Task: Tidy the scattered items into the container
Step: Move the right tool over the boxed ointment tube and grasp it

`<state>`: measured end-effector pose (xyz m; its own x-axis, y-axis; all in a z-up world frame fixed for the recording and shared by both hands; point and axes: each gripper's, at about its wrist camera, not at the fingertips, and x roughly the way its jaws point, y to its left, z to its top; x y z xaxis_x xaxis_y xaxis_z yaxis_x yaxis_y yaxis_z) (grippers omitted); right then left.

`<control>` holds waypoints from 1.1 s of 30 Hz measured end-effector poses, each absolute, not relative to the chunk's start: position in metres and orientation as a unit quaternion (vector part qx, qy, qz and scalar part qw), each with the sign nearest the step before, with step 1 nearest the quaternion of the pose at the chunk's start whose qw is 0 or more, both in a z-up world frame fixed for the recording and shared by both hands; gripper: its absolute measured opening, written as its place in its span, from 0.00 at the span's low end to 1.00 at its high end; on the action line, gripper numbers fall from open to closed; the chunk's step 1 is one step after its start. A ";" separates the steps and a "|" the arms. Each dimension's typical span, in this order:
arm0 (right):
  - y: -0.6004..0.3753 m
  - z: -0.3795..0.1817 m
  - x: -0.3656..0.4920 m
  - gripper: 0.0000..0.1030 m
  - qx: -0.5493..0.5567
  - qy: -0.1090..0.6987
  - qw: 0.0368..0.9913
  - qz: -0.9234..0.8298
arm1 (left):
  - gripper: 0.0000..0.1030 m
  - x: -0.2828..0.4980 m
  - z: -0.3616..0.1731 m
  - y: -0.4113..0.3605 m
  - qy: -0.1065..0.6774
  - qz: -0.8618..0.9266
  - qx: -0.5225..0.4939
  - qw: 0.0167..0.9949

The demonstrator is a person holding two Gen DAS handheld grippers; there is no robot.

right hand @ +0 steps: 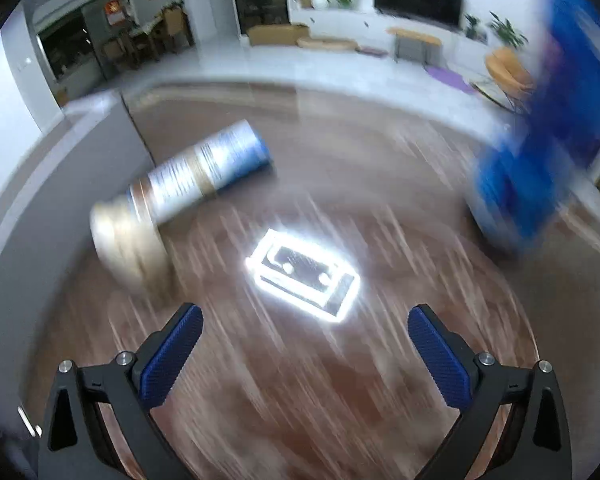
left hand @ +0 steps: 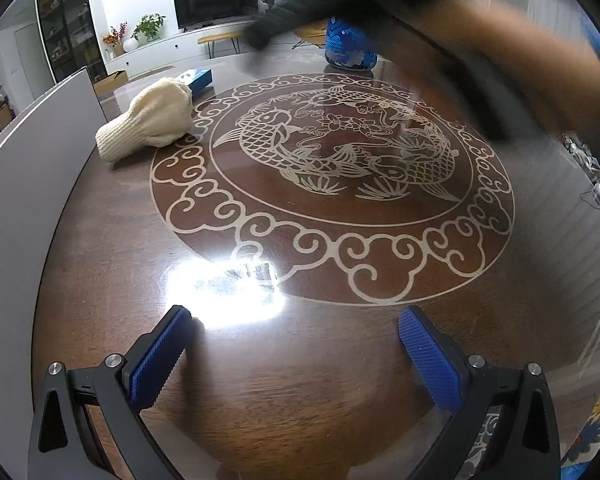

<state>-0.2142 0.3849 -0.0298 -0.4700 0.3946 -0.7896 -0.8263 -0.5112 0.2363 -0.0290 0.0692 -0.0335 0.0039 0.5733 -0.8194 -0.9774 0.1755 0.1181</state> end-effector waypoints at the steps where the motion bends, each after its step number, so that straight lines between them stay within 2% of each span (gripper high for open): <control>1: 0.395 -0.022 -0.234 0.99 -0.341 0.312 0.377 0.803 | 1.00 -0.029 -0.033 0.069 0.391 0.588 -0.259 0.660; 7: 0.398 -0.036 -0.313 0.99 -0.402 0.284 0.314 0.812 | 1.00 -0.030 -0.032 0.069 0.391 0.585 -0.258 0.662; 11: 0.371 -0.040 -0.309 0.95 -0.390 0.301 0.225 0.840 | 1.00 -0.030 -0.032 0.069 0.391 0.585 -0.258 0.662; 15: 0.335 -0.048 -0.303 0.94 -0.445 0.285 0.123 0.840 | 1.00 -0.030 -0.032 0.069 0.391 0.586 -0.258 0.661; 17: 0.338 -0.047 -0.296 0.94 -0.447 0.291 0.137 0.835 | 1.00 -0.029 -0.032 0.069 0.390 0.587 -0.258 0.660; 22: 0.412 -0.054 -0.289 0.94 -0.382 0.439 0.237 0.778 | 1.00 -0.027 -0.032 0.071 0.389 0.589 -0.259 0.659; 25: 0.448 -0.068 -0.306 0.94 -0.381 0.500 0.255 0.735 | 1.00 -0.026 -0.033 0.071 0.390 0.588 -0.259 0.660; 29: 0.471 -0.070 -0.334 0.96 -0.385 0.505 0.272 0.723 | 1.00 -0.026 -0.033 0.071 0.390 0.588 -0.259 0.660; 33: 0.471 -0.068 -0.360 0.99 -0.423 0.446 0.298 0.730 | 1.00 -0.027 -0.033 0.071 0.391 0.587 -0.259 0.660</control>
<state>-0.3600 0.4709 -0.0682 -0.4656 0.0576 -0.8831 -0.8121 -0.4244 0.4004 -0.0274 0.0712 -0.0329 0.0054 0.5727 -0.8197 -0.9774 0.1761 0.1166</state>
